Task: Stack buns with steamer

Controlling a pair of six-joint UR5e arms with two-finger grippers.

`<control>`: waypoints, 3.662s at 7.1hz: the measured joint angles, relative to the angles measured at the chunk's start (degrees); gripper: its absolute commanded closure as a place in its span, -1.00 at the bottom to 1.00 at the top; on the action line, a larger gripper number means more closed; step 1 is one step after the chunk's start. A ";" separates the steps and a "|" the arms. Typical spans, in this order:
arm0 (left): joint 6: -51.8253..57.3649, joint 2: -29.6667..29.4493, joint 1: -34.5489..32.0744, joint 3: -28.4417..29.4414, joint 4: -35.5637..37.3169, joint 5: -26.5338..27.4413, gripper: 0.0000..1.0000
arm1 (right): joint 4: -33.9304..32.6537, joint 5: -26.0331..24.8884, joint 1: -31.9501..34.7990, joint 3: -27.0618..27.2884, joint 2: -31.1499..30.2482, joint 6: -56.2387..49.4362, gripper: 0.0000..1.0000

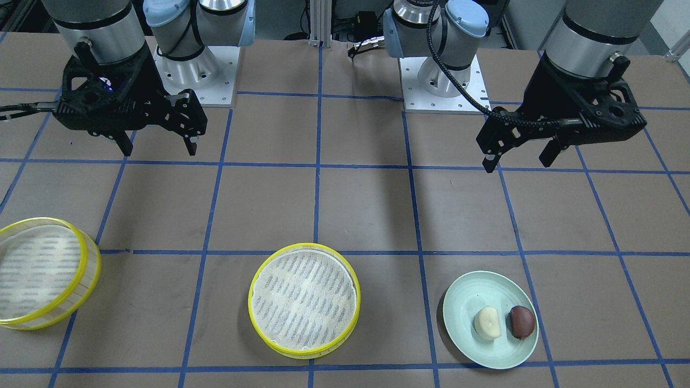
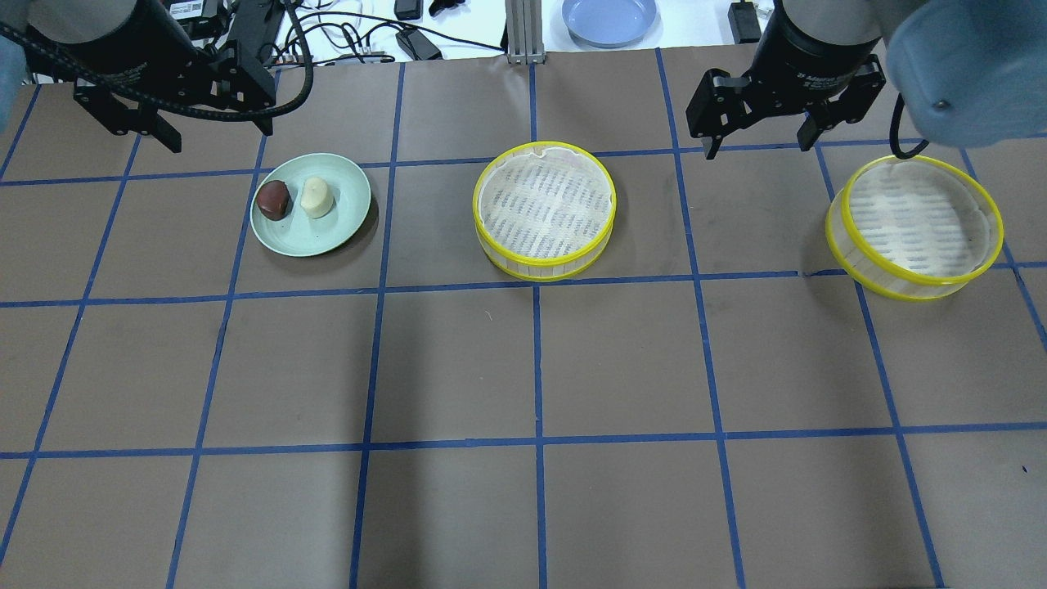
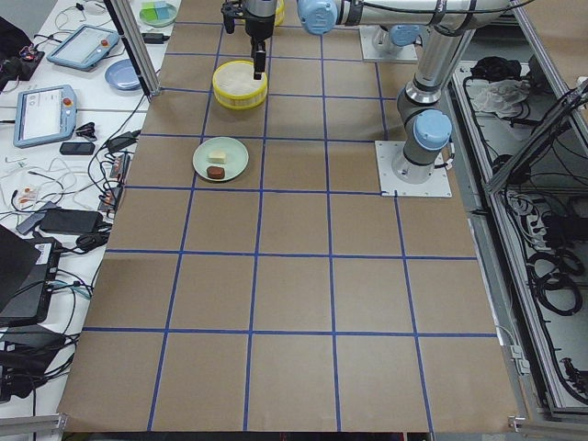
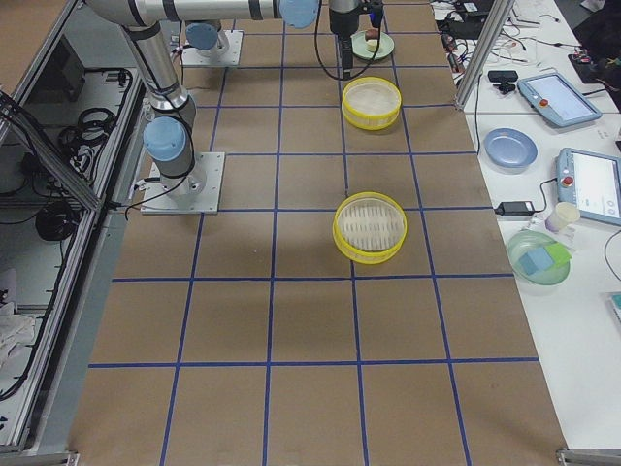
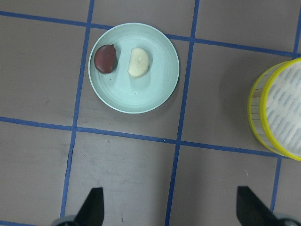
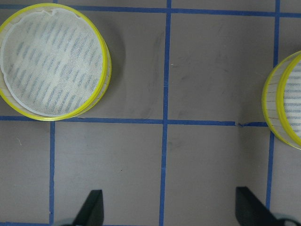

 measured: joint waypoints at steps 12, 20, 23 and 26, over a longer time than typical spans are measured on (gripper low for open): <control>24.24 -30.36 4.79 -4.61 37.87 -6.84 -0.69 | -25.27 -1.44 -36.12 -1.16 28.64 -38.53 -0.75; 4.07 -30.90 -1.17 -0.21 39.14 -10.11 1.00 | -25.71 -1.41 -38.19 -0.49 30.88 -40.50 0.97; -16.33 -30.60 -10.84 0.42 40.13 -15.31 1.00 | -19.58 -1.40 -34.50 -0.60 22.86 -37.42 0.97; -24.01 -32.58 -15.55 -0.63 40.89 -19.52 -1.00 | -11.62 -1.38 -25.72 -0.62 14.07 -26.29 0.97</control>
